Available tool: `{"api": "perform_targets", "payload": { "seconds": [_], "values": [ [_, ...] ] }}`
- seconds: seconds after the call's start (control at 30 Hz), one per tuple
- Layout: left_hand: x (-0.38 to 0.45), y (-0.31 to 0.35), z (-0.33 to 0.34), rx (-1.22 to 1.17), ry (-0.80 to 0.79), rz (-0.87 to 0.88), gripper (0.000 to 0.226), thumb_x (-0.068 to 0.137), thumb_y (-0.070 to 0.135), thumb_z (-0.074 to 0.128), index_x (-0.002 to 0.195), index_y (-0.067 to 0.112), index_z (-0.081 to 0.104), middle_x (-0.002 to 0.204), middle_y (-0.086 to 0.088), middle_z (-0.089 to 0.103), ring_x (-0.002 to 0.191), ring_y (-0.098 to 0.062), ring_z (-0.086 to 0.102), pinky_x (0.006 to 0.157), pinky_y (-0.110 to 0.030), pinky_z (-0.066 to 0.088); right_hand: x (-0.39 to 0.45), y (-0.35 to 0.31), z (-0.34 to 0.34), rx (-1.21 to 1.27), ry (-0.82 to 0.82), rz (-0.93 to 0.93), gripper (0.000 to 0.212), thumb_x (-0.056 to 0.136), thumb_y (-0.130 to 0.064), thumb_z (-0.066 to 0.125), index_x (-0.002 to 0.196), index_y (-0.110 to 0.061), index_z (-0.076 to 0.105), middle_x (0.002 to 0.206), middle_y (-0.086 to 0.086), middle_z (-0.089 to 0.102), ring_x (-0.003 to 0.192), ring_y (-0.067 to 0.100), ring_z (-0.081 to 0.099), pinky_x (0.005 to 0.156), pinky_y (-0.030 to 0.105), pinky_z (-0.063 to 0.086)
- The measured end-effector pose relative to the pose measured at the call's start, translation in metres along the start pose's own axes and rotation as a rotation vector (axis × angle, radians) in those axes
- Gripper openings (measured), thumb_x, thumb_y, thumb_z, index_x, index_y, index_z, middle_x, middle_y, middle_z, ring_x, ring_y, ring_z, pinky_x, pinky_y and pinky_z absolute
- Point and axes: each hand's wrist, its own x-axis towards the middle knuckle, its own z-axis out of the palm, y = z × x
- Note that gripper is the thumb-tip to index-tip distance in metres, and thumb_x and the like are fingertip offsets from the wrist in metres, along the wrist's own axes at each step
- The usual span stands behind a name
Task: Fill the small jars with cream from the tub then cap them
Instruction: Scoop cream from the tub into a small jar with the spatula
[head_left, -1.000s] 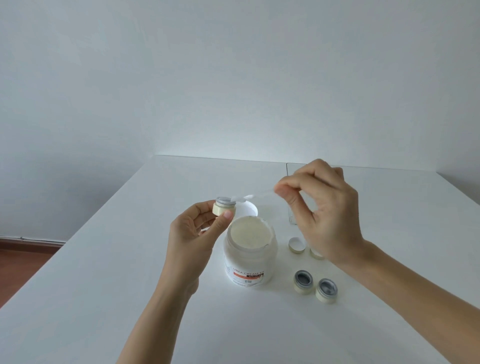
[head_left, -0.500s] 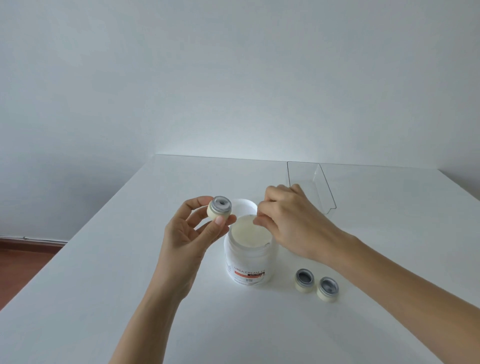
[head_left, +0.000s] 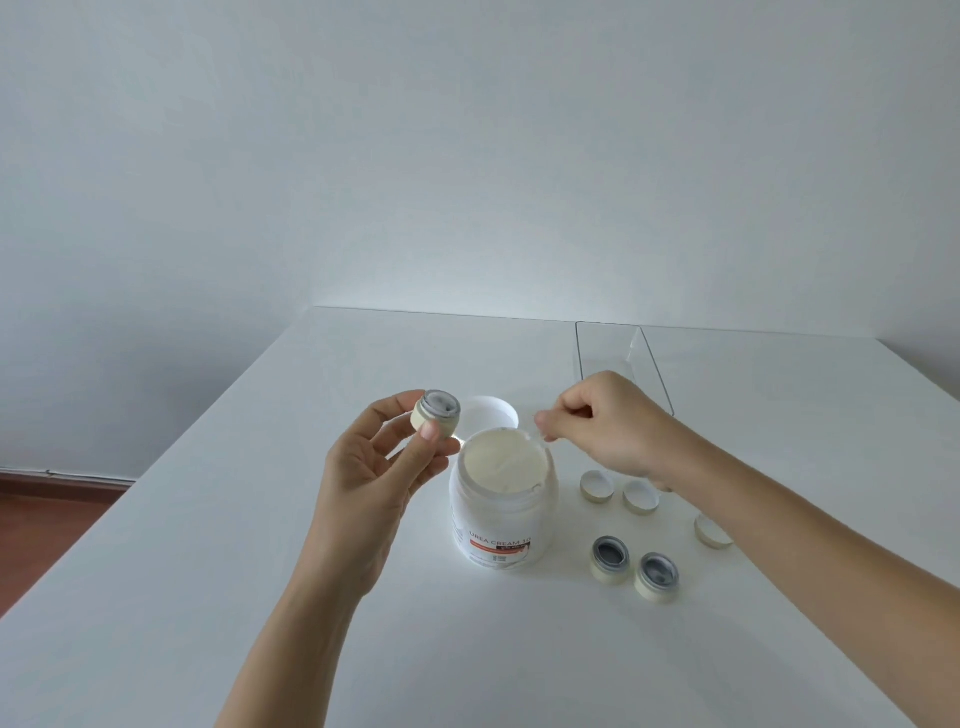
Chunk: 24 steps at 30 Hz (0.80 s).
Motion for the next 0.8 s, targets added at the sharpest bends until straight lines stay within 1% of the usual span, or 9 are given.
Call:
{"api": "perform_targets", "payload": {
  "seconds": [0.07, 0.13, 0.2, 0.3, 0.4, 0.47, 0.6, 0.7, 0.8],
  "values": [
    [0.000, -0.001, -0.001, 0.015, -0.011, 0.005, 0.042, 0.066, 0.029, 0.077, 0.105, 0.015, 0.068, 0.091, 0.002, 0.075, 0.076, -0.013, 0.070, 0.076, -0.019, 0.055, 0.002, 0.004, -0.004, 0.070, -0.006, 0.069, 0.040, 0.091, -0.026, 0.060, 0.080, 0.012, 0.065, 0.040, -0.014, 0.046, 0.047, 0.001, 0.043, 0.058, 0.026, 0.032],
    [0.000, -0.002, -0.001, 0.026, -0.014, 0.006, 0.042, 0.064, 0.026, 0.078, 0.103, 0.016, 0.069, 0.090, 0.003, 0.076, 0.074, -0.012, 0.070, 0.074, -0.019, 0.055, 0.004, 0.008, -0.009, 0.149, -0.011, 0.138, 0.031, 0.089, -0.029, 0.062, 0.071, -0.005, 0.071, 0.057, -0.002, 0.042, 0.066, 0.015, 0.044, 0.072, 0.028, 0.040],
    [0.001, -0.004, 0.000, 0.053, 0.000, 0.008, 0.039, 0.066, 0.025, 0.077, 0.103, 0.016, 0.069, 0.087, 0.005, 0.076, 0.073, -0.010, 0.069, 0.072, -0.018, 0.055, 0.006, 0.011, -0.014, 0.224, -0.019, 0.183, 0.026, 0.088, -0.031, 0.064, 0.068, -0.015, 0.071, 0.068, 0.004, 0.048, 0.067, 0.018, 0.042, 0.082, 0.031, 0.043],
    [0.002, -0.004, 0.002, 0.147, 0.023, 0.017, 0.037, 0.073, 0.030, 0.073, 0.107, 0.017, 0.069, 0.078, 0.013, 0.073, 0.071, -0.005, 0.066, 0.069, -0.017, 0.054, 0.008, 0.010, -0.023, 0.281, -0.009, 0.217, 0.023, 0.087, -0.030, 0.065, 0.070, -0.016, 0.069, 0.086, 0.006, 0.059, 0.064, 0.013, 0.043, 0.064, 0.022, 0.037],
    [0.003, -0.004, 0.007, 0.243, 0.009, 0.023, 0.033, 0.076, 0.037, 0.070, 0.105, 0.021, 0.071, 0.074, 0.019, 0.071, 0.072, 0.003, 0.065, 0.064, -0.012, 0.051, 0.011, 0.006, -0.035, 0.355, 0.014, 0.224, 0.022, 0.088, -0.028, 0.065, 0.070, -0.015, 0.069, 0.066, -0.001, 0.050, 0.056, 0.012, 0.038, 0.054, 0.022, 0.026],
    [0.003, -0.005, 0.012, 0.276, -0.004, 0.012, 0.030, 0.077, 0.038, 0.071, 0.102, 0.023, 0.072, 0.082, 0.015, 0.076, 0.077, 0.003, 0.067, 0.066, -0.010, 0.048, 0.012, 0.001, -0.041, 0.400, 0.028, 0.211, 0.022, 0.087, -0.028, 0.065, 0.071, -0.014, 0.070, 0.055, -0.007, 0.043, 0.054, 0.011, 0.038, 0.054, 0.024, 0.024],
    [0.003, -0.006, 0.020, 0.271, -0.009, -0.030, 0.033, 0.073, 0.040, 0.074, 0.101, 0.023, 0.074, 0.100, 0.001, 0.079, 0.102, -0.019, 0.071, 0.091, -0.031, 0.051, 0.010, -0.011, -0.046, 0.418, 0.059, 0.155, 0.023, 0.087, -0.030, 0.065, 0.071, -0.015, 0.071, 0.065, -0.003, 0.048, 0.059, 0.013, 0.039, 0.056, 0.023, 0.026],
    [0.003, -0.005, 0.023, 0.250, -0.011, -0.045, 0.031, 0.075, 0.038, 0.081, 0.100, 0.021, 0.074, 0.101, -0.002, 0.079, 0.107, -0.028, 0.069, 0.098, -0.039, 0.048, 0.006, -0.020, -0.041, 0.387, 0.098, 0.098, 0.025, 0.088, -0.032, 0.064, 0.070, -0.017, 0.071, 0.083, 0.001, 0.061, 0.060, 0.007, 0.045, 0.063, 0.021, 0.035],
    [0.004, -0.004, 0.024, 0.228, -0.010, -0.061, 0.029, 0.074, 0.034, 0.078, 0.100, 0.020, 0.073, 0.100, -0.002, 0.079, 0.107, -0.028, 0.069, 0.100, -0.041, 0.047, 0.000, -0.027, -0.035, 0.307, 0.199, 0.002, 0.027, 0.091, -0.031, 0.061, 0.068, -0.019, 0.070, 0.057, 0.005, 0.049, 0.049, 0.002, 0.042, 0.062, 0.022, 0.036]
  ]
}}
